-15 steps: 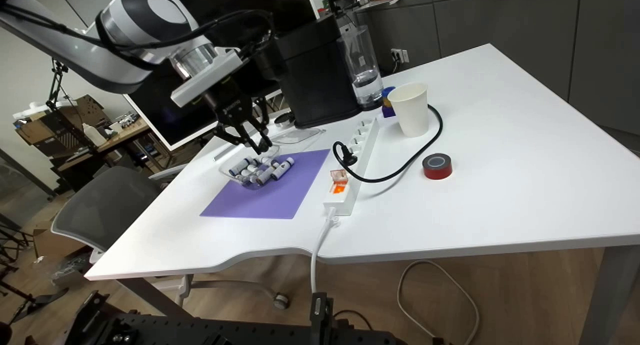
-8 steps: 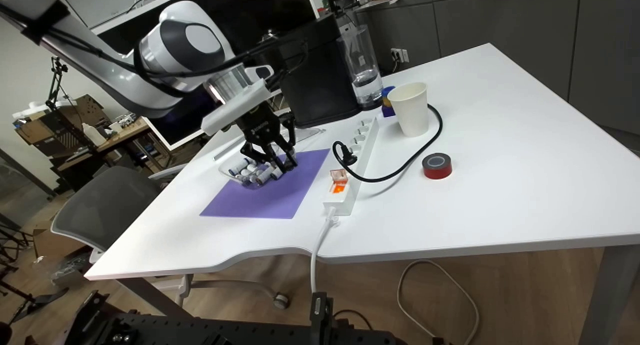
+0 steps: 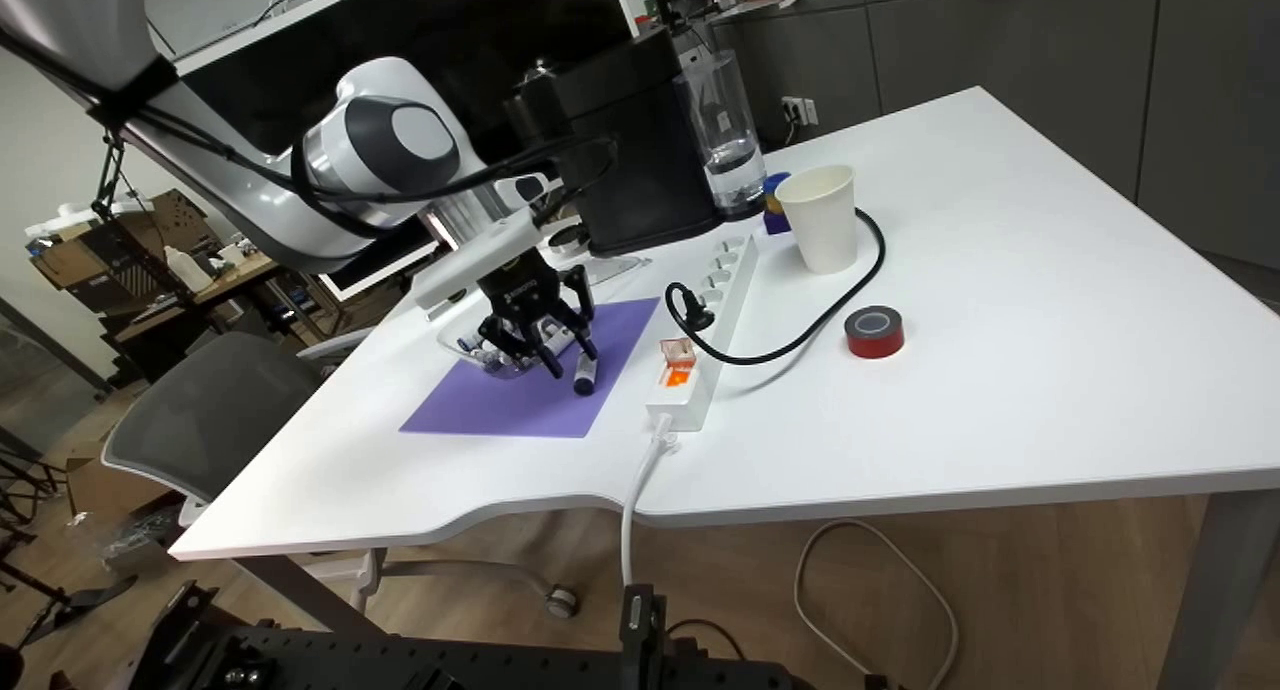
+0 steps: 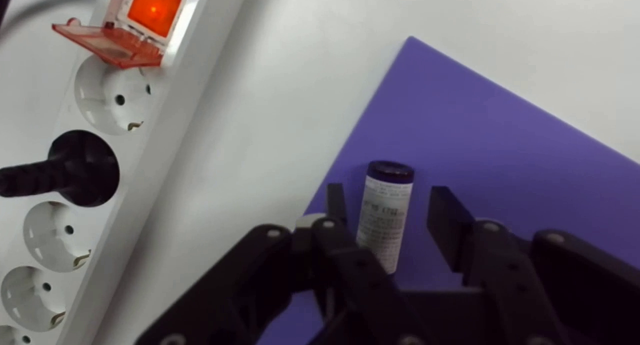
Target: Remove a bottle from the container and put it on the table
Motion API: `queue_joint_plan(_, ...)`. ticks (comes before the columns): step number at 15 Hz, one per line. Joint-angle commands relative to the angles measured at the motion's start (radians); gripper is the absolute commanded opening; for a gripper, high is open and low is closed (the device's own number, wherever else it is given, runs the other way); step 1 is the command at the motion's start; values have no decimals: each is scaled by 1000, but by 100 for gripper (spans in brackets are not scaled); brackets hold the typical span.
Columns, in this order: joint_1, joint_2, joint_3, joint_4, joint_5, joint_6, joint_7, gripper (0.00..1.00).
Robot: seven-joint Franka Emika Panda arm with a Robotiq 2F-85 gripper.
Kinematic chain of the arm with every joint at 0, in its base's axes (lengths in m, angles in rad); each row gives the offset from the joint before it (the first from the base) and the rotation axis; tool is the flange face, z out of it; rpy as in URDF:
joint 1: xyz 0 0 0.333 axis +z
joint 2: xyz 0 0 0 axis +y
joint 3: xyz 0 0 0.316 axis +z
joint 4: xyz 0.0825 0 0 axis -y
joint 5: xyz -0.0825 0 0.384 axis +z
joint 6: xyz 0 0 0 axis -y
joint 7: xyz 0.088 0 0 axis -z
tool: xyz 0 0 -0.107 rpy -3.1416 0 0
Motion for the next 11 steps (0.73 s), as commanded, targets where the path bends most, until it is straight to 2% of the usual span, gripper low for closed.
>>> queue_joint_plan(1, 4, -18, 2, 8, 33, -26, 28, 80)
queue_joint_plan(4, 2, -80, 19, -16, 76, -70, 22, 98)
queue_joint_plan(11, 38, -278, 51, -49, 89, -243, 36, 100)
